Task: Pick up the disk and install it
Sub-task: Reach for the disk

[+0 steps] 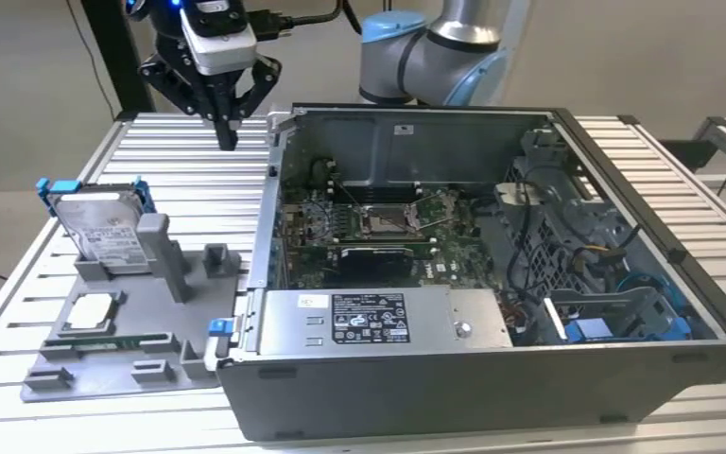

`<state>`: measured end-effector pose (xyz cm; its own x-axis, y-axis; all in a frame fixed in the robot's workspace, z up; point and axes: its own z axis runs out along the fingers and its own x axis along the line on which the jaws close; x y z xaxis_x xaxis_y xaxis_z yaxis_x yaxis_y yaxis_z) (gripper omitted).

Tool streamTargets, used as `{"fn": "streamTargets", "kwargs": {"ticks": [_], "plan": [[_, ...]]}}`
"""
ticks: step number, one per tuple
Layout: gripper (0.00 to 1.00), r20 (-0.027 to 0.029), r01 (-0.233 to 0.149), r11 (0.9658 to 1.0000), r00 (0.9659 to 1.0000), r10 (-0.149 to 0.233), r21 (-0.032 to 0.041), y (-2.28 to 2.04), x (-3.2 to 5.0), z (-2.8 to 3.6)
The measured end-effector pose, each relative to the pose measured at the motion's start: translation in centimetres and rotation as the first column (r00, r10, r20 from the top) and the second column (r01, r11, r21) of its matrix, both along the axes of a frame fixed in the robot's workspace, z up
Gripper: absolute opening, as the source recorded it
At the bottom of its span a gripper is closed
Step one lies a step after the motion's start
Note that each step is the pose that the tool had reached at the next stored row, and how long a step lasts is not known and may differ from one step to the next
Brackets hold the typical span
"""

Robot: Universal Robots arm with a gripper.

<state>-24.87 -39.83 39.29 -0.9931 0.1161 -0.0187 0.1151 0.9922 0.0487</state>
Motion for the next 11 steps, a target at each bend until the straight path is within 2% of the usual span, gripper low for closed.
{"fn": "streamTargets", "kwargs": {"ticks": [11], "plan": [[0.00,-0.0021,0.000,1.0000,1.0000,0.000,0.0000,0.02,-4.88,0.00]]}}
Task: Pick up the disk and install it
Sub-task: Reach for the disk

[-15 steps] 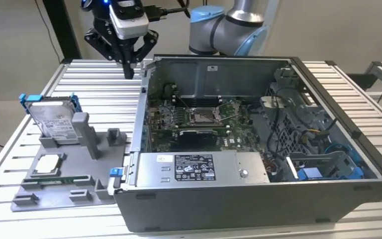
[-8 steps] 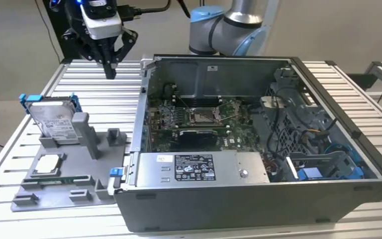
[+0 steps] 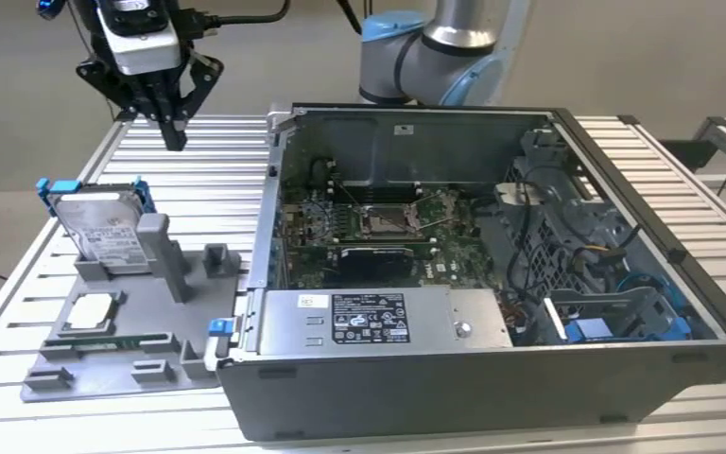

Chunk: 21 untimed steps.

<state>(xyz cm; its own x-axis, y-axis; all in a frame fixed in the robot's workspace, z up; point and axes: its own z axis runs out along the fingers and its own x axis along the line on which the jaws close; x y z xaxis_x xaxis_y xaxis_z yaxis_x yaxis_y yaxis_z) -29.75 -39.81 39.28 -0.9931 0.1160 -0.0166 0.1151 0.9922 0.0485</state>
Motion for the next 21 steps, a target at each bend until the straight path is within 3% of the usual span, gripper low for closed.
{"fn": "streamTargets", "kwargs": {"ticks": [17,21], "plan": [[0.00,-0.0019,-0.001,1.0000,1.0000,0.001,-0.0001,0.01,-7.55,-0.15],[0.00,-0.0018,-0.025,0.9997,0.9997,0.025,0.0001,0.01,-8.03,-0.26]]}}
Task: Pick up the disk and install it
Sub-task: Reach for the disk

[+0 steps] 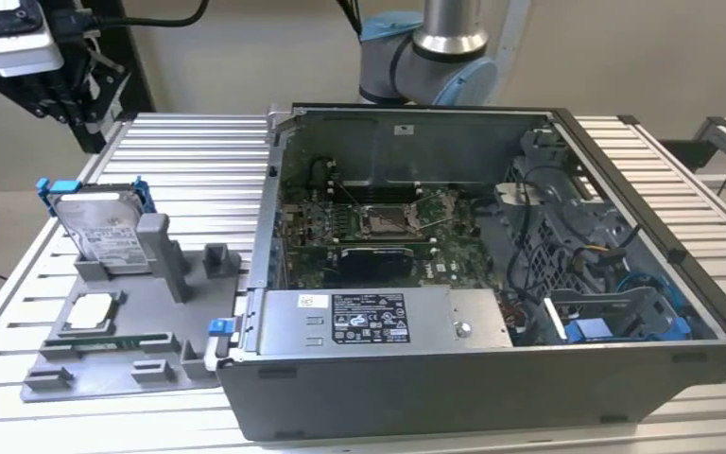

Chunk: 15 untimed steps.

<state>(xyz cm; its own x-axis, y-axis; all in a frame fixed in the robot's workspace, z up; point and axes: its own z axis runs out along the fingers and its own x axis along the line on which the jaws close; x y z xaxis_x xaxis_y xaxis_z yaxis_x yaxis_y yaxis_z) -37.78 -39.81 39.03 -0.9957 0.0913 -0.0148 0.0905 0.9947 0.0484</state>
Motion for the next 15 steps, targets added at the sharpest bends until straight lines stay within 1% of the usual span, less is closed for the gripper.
{"fn": "streamTargets", "kwargs": {"ticks": [4,6,8,13,15], "plan": [[0.00,-0.0003,-0.048,0.9989,0.9989,0.048,-0.0002,0.00,-0.19,-0.17],[0.00,-0.0002,-0.064,0.9980,0.9980,0.064,-0.0002,0.00,-0.43,-0.30],[0.00,-0.0001,-0.069,0.9976,0.9976,0.069,-0.0001,0.00,-0.96,-0.39],[0.00,-0.0001,-0.073,0.9973,0.9973,0.073,-0.0002,0.04,-2.71,-0.52],[0.00,-0.0001,-0.078,0.9969,0.9969,0.078,-0.0001,0.06,-3.13,-0.58]]}}
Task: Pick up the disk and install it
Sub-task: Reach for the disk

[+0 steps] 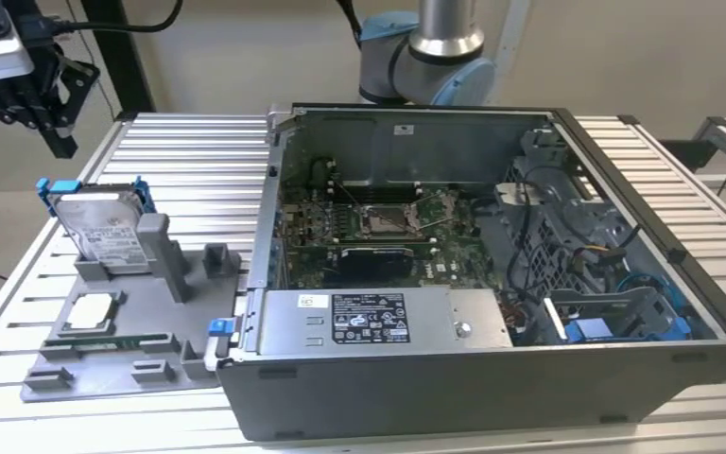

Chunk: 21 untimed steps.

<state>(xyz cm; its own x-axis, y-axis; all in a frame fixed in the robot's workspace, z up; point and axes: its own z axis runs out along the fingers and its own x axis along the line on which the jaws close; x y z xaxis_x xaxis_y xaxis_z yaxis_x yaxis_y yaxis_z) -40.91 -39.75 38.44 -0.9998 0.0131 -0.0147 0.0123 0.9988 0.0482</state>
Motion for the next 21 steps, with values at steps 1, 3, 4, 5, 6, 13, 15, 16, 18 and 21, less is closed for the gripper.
{"fn": "streamTargets", "kwargs": {"ticks": [1,3,4,5,6,13,15,16,18,21], "plan": [[0.00,0.0000,-0.004,1.0000,1.0000,0.004,0.0000,0.02,-0.18,-0.04],[0.00,0.0001,-0.011,0.9999,0.9999,0.011,0.0000,0.09,-0.46,-0.10],[0.00,0.0000,-0.014,0.9999,0.9999,0.014,0.0000,0.16,-0.62,-0.12],[0.00,0.0000,-0.016,0.9999,0.9999,0.016,0.0000,0.23,-0.78,-0.14],[0.00,0.0000,-0.018,0.9998,0.9998,0.018,0.0000,0.32,-0.95,-0.15],[0.00,0.0001,-0.040,0.9992,0.9992,0.040,0.0000,0.92,-1.85,-0.32],[0.00,0.0000,-0.049,0.9988,0.9988,0.049,0.0000,1.03,-2.07,-0.39],[0.00,-0.0001,-0.056,0.9984,0.9984,0.056,0.0000,1.05,-2.14,-0.41],[0.00,0.0000,-0.072,0.9974,0.9974,0.072,0.0001,1.04,-2.24,-0.43],[0.00,0.0002,-0.105,0.9945,0.9945,0.105,0.0001,1.05,-2.36,-0.44]]}}
